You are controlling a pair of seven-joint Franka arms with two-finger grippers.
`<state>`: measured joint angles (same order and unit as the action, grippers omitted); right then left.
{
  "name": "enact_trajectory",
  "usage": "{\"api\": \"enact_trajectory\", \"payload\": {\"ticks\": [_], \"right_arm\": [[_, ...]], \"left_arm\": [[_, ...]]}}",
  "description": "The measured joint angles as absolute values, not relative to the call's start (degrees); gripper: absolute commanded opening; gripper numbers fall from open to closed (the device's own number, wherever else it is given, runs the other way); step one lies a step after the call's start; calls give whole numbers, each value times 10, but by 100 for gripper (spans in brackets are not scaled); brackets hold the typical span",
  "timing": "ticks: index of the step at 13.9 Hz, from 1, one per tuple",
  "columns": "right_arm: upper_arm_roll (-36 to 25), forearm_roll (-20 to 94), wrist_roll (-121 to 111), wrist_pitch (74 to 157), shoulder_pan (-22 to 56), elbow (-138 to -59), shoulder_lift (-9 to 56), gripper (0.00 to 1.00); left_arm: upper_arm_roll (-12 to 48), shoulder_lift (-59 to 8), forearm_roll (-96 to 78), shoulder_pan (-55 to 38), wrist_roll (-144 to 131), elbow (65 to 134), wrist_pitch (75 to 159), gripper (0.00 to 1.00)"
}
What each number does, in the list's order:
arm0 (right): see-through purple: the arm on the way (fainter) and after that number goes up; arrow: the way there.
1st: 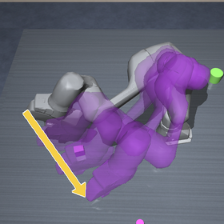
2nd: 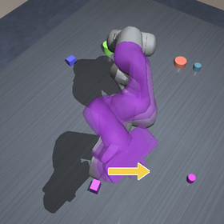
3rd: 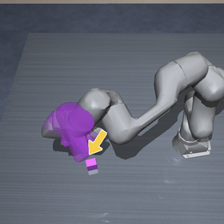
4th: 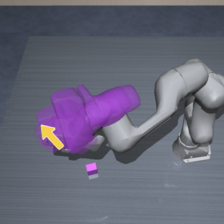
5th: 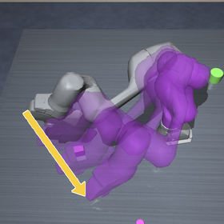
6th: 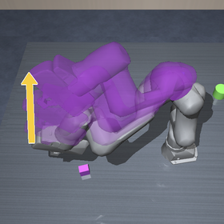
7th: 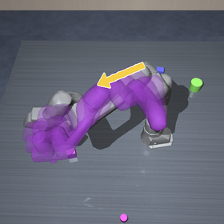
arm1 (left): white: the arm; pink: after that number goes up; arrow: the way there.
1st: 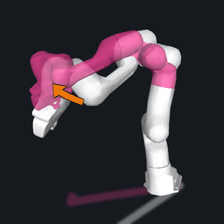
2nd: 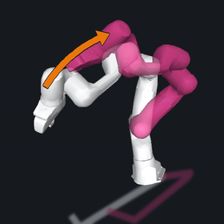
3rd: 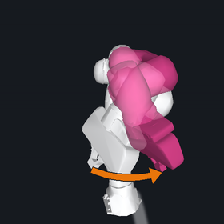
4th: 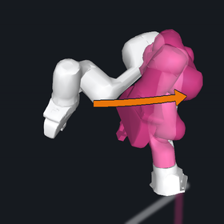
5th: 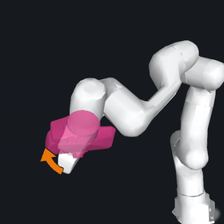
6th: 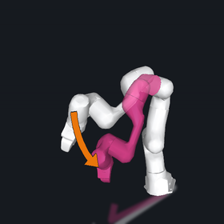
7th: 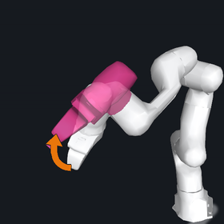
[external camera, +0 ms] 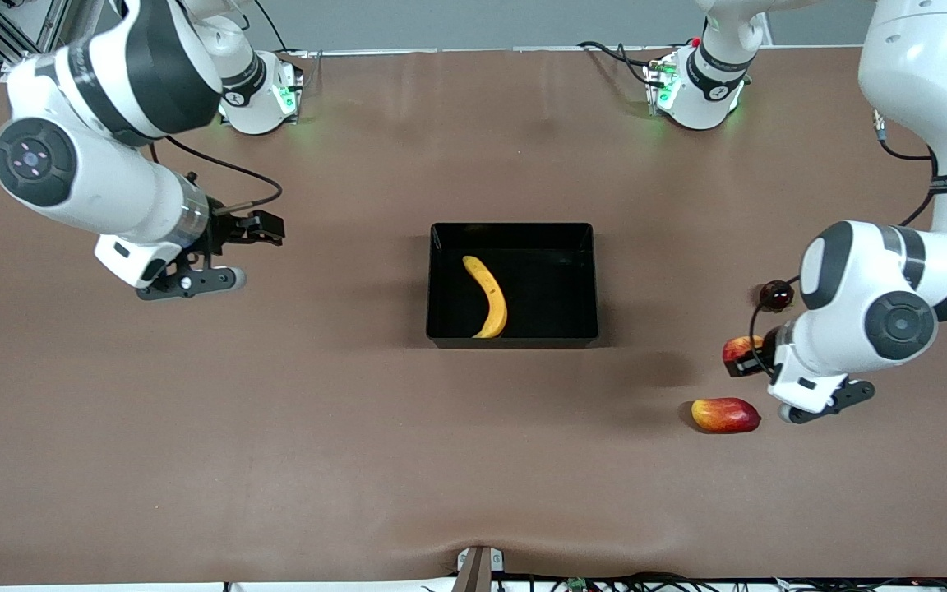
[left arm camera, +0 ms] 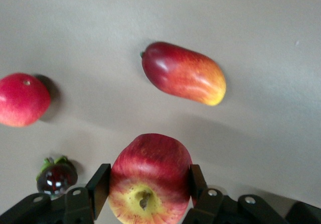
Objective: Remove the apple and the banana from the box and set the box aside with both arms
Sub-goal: 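Carry the apple beside the mango and open the left gripper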
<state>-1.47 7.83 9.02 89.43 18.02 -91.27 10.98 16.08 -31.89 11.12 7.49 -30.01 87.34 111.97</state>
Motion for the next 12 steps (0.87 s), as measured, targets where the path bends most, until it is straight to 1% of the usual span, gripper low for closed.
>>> {"api": "enact_trajectory", "payload": {"ticks": [5, 8, 12], "right_arm": [[-22, 78, 90, 894, 177, -912, 108, 100], [-24, 78, 90, 899, 172, -912, 107, 100], [-26, 78, 90, 916, 146, -912, 109, 100]], "left_arm": [[161, -348, 111, 85, -259, 875, 1179, 0], [161, -349, 111, 85, -256, 874, 1182, 0], [161, -352, 111, 86, -256, 875, 1182, 0]]}}
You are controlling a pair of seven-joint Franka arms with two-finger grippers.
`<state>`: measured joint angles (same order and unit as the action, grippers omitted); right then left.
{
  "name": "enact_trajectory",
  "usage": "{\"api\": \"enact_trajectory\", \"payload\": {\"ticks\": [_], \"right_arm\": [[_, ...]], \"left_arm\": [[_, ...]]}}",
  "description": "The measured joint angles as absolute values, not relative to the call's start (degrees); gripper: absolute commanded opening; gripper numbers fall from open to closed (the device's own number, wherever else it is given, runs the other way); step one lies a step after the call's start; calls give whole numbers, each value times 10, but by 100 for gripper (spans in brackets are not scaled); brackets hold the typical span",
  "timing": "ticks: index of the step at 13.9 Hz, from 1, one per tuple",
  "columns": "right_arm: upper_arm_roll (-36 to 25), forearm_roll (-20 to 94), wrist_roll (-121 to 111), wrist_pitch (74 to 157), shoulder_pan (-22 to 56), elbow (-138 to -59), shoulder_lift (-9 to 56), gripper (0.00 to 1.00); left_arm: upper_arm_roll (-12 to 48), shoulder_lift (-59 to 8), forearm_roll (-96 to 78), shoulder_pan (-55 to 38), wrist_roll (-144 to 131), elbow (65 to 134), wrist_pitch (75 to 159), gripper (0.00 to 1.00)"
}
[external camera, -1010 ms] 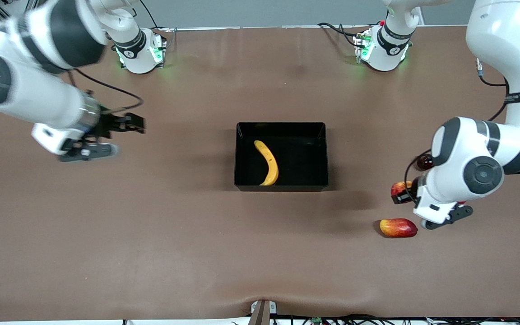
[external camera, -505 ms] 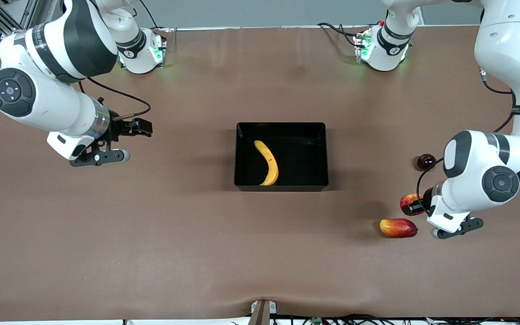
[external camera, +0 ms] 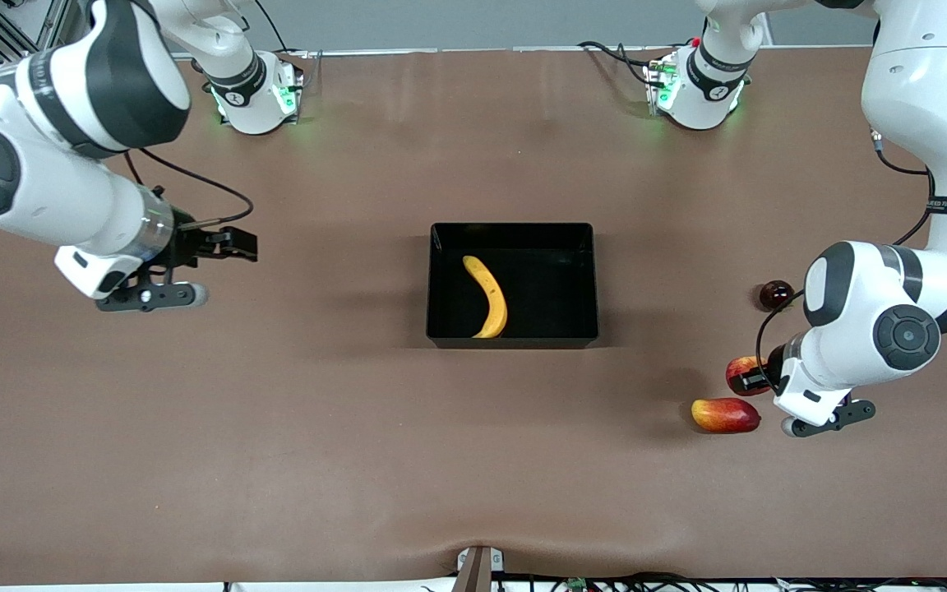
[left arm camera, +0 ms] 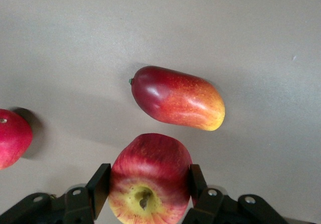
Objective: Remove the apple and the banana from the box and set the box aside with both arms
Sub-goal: 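Carry the apple beside the mango and open the left gripper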
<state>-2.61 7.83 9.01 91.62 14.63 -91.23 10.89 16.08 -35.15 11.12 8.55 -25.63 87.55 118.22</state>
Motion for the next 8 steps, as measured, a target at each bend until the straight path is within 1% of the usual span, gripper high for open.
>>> {"api": "enact_trajectory", "payload": {"ticks": [2, 5, 8], "right_arm": [[-26, 78, 104, 925, 145, -914, 115, 100], [-24, 78, 128, 931, 147, -914, 124, 100], [-24, 78, 131, 932, 147, -914, 126, 100]], "left_arm": [[161, -359, 111, 86, -256, 876, 1187, 0], [159, -376, 111, 85, -256, 875, 1217, 0], [134, -382, 114, 86, -248, 869, 1241, 0]]}}
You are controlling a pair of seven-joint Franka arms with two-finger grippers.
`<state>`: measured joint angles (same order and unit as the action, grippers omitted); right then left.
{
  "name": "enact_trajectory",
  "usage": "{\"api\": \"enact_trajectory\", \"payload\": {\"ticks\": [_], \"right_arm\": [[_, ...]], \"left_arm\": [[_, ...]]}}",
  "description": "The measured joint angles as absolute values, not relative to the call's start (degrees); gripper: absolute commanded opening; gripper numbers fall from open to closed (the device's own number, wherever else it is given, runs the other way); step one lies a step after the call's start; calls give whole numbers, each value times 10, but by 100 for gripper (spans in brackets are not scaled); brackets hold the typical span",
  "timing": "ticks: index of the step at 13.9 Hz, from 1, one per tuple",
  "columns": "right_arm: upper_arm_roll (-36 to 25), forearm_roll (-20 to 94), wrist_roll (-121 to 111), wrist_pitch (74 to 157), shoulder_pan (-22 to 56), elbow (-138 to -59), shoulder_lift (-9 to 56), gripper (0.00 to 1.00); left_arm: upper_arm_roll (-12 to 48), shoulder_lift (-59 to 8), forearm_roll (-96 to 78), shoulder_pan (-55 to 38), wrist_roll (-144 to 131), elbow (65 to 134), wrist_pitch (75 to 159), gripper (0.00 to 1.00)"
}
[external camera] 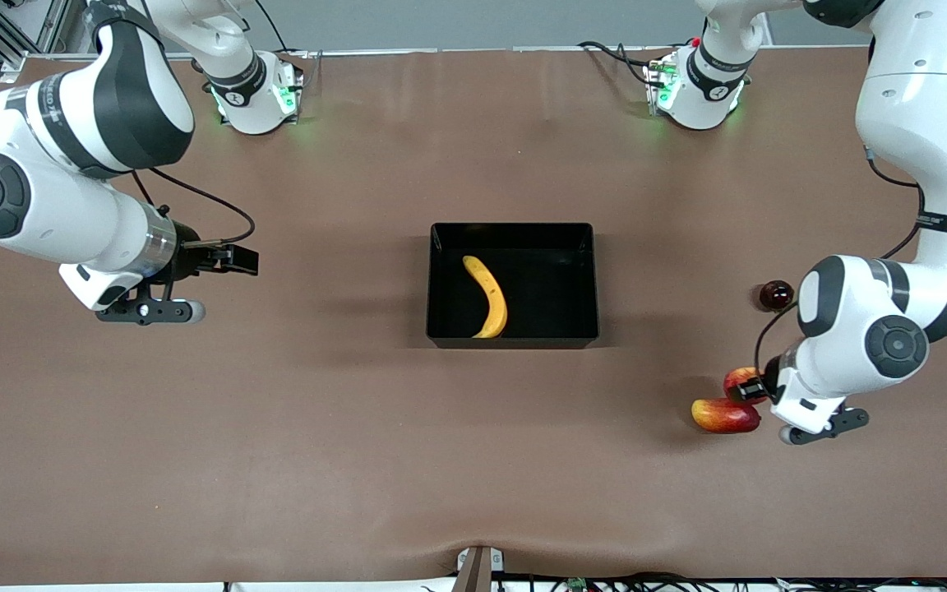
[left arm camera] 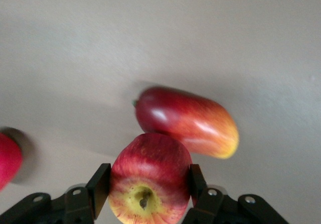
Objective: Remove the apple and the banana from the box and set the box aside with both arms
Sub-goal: 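Carry the apple beside the mango and open the left gripper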
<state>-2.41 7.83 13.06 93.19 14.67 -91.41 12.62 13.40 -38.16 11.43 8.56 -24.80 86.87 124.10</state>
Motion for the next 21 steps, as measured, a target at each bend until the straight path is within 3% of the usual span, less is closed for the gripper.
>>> {"api": "enact_trajectory", "payload": {"ticks": [3, 10, 15, 16, 17, 18, 19, 21], "right_arm": [[-24, 78, 131, 934, 147, -918, 126, 100], [-24, 78, 132, 937, 146, -922, 126, 100], [-26, 78, 133, 937, 141, -922, 126, 100], [-26, 78, 133, 937, 140, -922, 126, 100], [-26, 78, 133, 937, 139, -922, 126, 100], [-26, 78, 133, 937, 139, -922, 126, 100], [-26, 78, 133, 937, 139, -922, 126, 100], [-26, 78, 133, 937, 139, -922, 126, 100]], "left_arm": [[102, -382, 115, 88, -239, 848, 1250, 0], [78, -434, 115, 95, -238, 834, 1331, 0], [71, -467, 139, 94, -235, 817, 1344, 0], [67, -470, 144, 94, -226, 812, 1345, 10], [63, -472, 145, 94, -218, 809, 1345, 31], [61, -473, 145, 94, -213, 808, 1345, 69], [61, -473, 146, 94, -212, 807, 1345, 100], [60, -473, 153, 93, -207, 802, 1345, 100]]}}
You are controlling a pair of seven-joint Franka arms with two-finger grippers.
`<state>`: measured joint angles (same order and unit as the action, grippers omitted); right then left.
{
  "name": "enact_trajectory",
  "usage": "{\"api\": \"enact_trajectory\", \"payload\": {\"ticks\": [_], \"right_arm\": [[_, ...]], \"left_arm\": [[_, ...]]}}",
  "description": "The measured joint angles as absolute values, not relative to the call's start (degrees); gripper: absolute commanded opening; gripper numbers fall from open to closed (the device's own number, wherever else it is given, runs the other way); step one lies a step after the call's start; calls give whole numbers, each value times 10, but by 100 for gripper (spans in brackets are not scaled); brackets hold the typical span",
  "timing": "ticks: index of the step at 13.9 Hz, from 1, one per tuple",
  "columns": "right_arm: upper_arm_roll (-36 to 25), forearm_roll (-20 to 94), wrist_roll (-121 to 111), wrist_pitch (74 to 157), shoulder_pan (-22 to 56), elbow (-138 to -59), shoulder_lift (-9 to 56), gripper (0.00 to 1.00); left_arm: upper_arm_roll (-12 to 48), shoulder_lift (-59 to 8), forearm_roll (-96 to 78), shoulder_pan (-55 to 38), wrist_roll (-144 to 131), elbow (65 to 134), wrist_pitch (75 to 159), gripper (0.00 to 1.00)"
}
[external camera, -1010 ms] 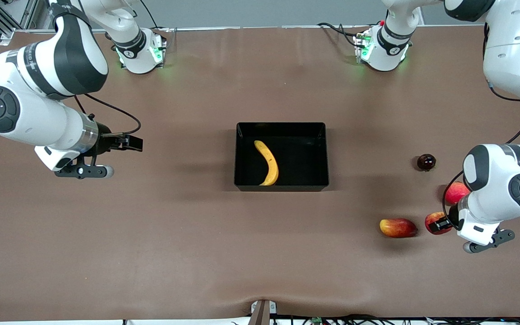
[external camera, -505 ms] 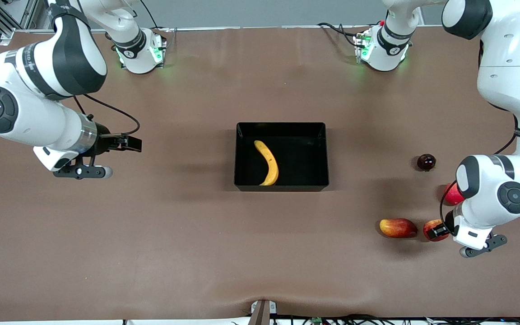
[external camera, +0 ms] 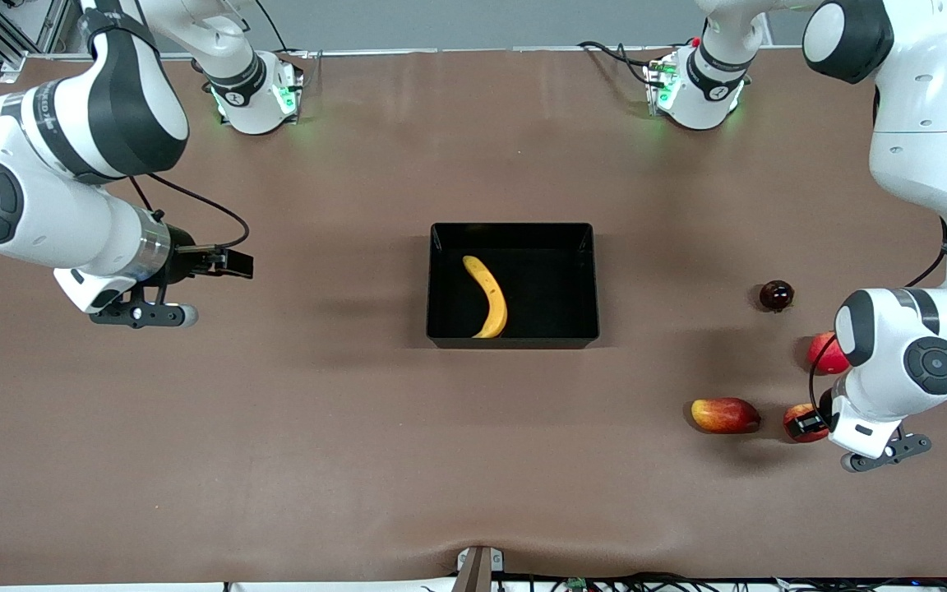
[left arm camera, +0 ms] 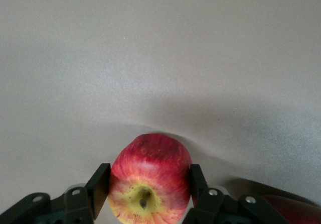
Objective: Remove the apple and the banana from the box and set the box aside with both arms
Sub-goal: 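Carry the apple beside the mango and open the left gripper, then raise the left gripper away from the placed apple, then move the left gripper over the box toward the yellow banana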
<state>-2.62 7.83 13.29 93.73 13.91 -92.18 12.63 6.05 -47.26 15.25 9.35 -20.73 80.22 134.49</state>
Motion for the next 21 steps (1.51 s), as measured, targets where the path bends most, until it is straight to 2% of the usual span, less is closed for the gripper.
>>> {"api": "enact_trajectory", "payload": {"ticks": [3, 8, 21], "right_arm": [[-26, 78, 133, 938, 139, -922, 126, 100], [-26, 78, 133, 938, 139, -922, 126, 100], [-26, 78, 133, 938, 139, -925, 127, 100]], "left_arm": [[63, -447, 157, 92, -204, 781, 1286, 100], [105, -320, 158, 88, -191, 771, 1144, 100], [170, -100, 111, 88, -190, 774, 911, 100]]}}
